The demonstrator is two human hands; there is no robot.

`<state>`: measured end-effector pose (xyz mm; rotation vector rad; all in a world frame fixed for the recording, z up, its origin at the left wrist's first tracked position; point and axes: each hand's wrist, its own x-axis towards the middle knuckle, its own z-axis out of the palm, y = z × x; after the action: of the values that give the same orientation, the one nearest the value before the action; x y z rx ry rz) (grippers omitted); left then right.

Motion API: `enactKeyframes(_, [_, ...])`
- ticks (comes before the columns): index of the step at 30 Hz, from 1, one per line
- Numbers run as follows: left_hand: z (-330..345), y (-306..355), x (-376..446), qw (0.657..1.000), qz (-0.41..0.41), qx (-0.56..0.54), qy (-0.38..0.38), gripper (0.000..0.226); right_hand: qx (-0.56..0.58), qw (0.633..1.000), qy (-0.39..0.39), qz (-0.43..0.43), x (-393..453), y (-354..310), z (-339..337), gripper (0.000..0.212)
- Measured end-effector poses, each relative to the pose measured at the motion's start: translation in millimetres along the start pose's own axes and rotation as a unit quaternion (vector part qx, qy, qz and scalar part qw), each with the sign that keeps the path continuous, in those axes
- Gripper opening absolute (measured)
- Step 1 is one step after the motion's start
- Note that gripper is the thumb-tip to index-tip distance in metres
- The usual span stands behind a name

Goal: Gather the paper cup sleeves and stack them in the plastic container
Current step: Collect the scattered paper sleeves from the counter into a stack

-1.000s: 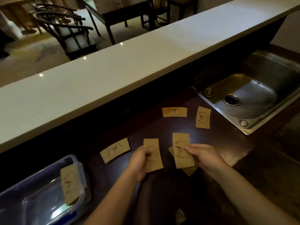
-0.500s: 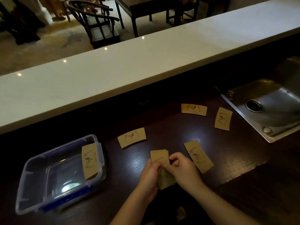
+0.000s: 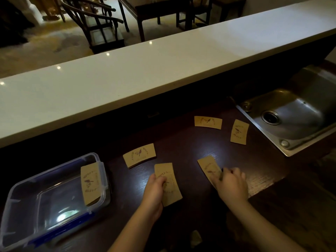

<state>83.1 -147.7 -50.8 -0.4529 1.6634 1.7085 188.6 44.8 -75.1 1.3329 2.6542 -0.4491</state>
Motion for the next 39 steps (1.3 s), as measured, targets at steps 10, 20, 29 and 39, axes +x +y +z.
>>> enactKeyframes(10, [3.2, 9.5, 5.5, 0.999, -0.024, -0.043, 0.014, 0.03, 0.482, 0.861, -0.143, 0.08, 4.3, -19.4, -30.5, 0.004])
enactKeyframes(20, [26.7, 19.7, 1.1, 0.997, -0.022, -0.053, -0.046, 0.045, 0.563, 0.808, -0.172, 0.023, -31.4, -72.7, -19.6, 0.006])
enactKeyframes(29, [33.7, 12.2, 2.8, 1.0, 0.014, 0.014, -0.025, 0.017, 0.437, 0.889, -0.132, -0.026, -9.7, -62.9, -5.1, 0.033])
enactKeyframes(39, [30.6, 20.8, 1.7, 0.999, -0.02, -0.015, -0.043, 0.016, 0.286, 0.923, 0.072, 0.248, 176.6, 17.7, -57.4, 0.062])
